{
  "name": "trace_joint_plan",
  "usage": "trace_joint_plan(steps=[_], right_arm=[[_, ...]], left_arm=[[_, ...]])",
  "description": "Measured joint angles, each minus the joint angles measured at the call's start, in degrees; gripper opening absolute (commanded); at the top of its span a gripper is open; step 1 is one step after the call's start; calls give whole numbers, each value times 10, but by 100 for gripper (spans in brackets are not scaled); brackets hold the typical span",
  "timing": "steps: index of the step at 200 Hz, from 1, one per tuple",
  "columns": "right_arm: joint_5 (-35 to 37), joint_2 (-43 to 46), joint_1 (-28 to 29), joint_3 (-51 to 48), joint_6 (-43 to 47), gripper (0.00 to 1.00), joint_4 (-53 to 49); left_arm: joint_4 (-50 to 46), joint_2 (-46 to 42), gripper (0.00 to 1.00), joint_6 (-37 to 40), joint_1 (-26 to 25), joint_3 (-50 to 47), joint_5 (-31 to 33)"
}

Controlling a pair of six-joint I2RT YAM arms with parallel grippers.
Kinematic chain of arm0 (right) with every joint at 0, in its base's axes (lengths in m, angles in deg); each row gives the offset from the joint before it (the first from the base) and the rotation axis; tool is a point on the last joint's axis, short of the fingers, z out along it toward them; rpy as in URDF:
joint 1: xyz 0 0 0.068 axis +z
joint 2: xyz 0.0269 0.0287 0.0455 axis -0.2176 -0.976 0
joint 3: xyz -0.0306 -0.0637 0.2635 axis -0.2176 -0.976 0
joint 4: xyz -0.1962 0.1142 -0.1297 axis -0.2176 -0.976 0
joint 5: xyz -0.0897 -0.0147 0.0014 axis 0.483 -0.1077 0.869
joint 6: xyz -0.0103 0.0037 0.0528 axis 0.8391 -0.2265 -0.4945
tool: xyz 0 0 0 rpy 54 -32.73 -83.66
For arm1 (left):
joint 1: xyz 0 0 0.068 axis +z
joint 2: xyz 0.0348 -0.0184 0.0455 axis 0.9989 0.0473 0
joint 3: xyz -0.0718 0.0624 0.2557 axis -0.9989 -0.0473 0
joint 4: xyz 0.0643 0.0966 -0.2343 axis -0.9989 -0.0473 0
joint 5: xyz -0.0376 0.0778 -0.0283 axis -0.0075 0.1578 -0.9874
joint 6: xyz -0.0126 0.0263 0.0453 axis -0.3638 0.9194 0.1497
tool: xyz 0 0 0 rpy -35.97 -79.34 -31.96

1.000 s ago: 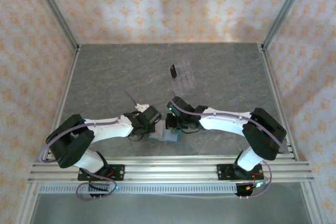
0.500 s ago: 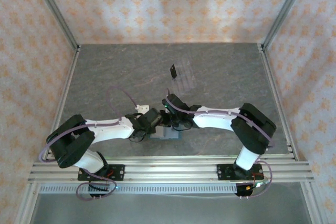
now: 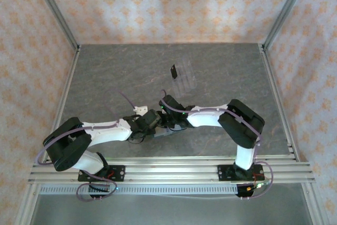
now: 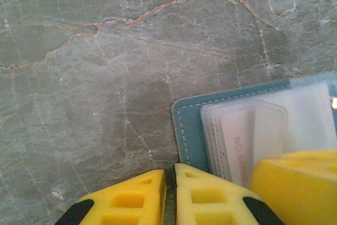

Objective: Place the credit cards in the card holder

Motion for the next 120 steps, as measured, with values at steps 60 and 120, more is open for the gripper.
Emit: trace_joint_plan(steps=[60, 120], right_arm=[[-2, -4, 0, 28, 15, 24, -14], [-18, -6, -1, 100, 54, 35, -68]], left_arm=[[-90, -66, 24, -15, -10, -21, -18], [-155, -138, 42, -10, -10, -21, -30]])
